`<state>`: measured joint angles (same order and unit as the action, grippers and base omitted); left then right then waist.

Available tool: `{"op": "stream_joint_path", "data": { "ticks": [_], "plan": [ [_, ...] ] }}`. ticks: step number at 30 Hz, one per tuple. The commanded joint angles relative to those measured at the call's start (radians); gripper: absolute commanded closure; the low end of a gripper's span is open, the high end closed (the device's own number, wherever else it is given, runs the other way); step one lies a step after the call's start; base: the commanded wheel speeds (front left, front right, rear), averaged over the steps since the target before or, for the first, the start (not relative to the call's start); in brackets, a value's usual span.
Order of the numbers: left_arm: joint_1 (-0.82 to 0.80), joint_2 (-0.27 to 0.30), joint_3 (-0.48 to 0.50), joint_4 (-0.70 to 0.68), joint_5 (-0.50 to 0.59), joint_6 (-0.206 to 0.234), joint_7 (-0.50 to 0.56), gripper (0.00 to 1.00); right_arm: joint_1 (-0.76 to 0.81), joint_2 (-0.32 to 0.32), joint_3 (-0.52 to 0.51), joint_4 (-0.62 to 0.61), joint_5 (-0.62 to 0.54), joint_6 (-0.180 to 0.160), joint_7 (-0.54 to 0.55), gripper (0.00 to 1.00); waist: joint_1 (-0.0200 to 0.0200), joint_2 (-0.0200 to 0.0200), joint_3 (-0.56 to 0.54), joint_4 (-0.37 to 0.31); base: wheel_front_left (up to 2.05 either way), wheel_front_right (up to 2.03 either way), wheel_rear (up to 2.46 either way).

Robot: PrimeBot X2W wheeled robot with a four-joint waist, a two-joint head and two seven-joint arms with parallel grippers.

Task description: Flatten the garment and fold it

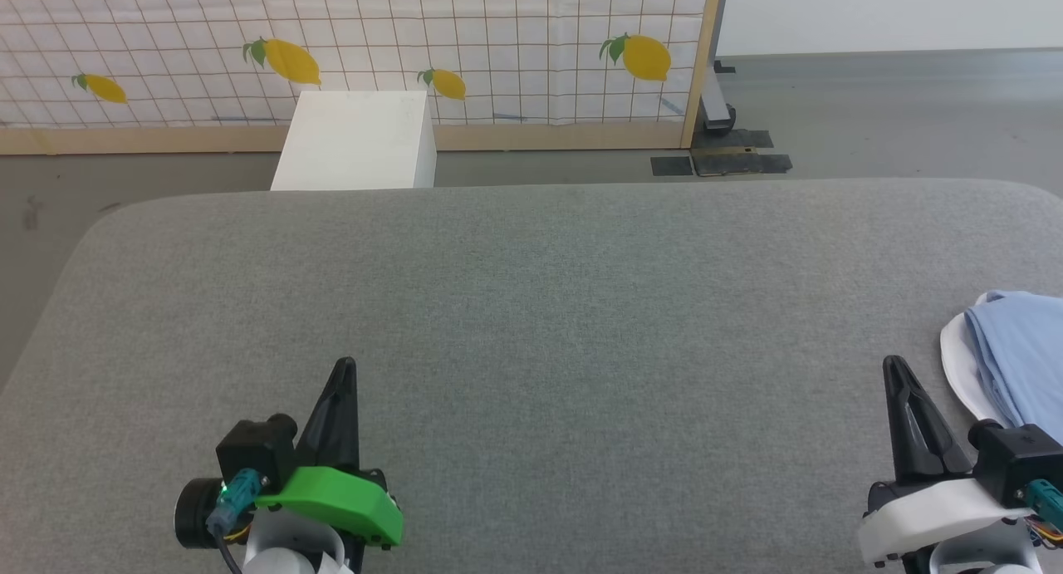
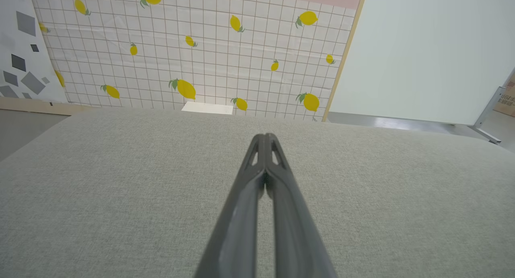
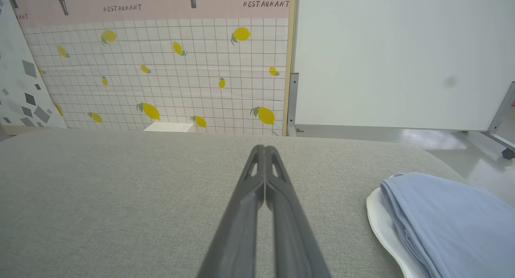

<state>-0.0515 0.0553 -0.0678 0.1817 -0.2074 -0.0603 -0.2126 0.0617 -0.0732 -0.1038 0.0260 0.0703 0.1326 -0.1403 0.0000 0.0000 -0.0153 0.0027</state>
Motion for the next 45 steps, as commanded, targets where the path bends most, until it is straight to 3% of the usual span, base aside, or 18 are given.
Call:
{"op": "stream_joint_path", "data": {
  "ticks": [1, 45],
  "plan": [
    [0.01, -0.001, 0.005, -0.008, 0.014, 0.007, 0.004, 1.0, -0.011, 0.004, 0.004, -0.004, -0.006, 0.0, 0.005, 1.0, 0.0, 0.0, 0.0, 0.0, 0.0, 0.0, 0.0],
    [0.028, -0.003, 0.032, -0.083, 0.097, 0.03, 0.094, 1.0, -0.033, 0.012, 0.047, -0.013, -0.034, -0.001, 0.063, 1.0, 0.0, 0.0, 0.007, -0.001, 0.0, 0.0, 0.0]
  ]
}}
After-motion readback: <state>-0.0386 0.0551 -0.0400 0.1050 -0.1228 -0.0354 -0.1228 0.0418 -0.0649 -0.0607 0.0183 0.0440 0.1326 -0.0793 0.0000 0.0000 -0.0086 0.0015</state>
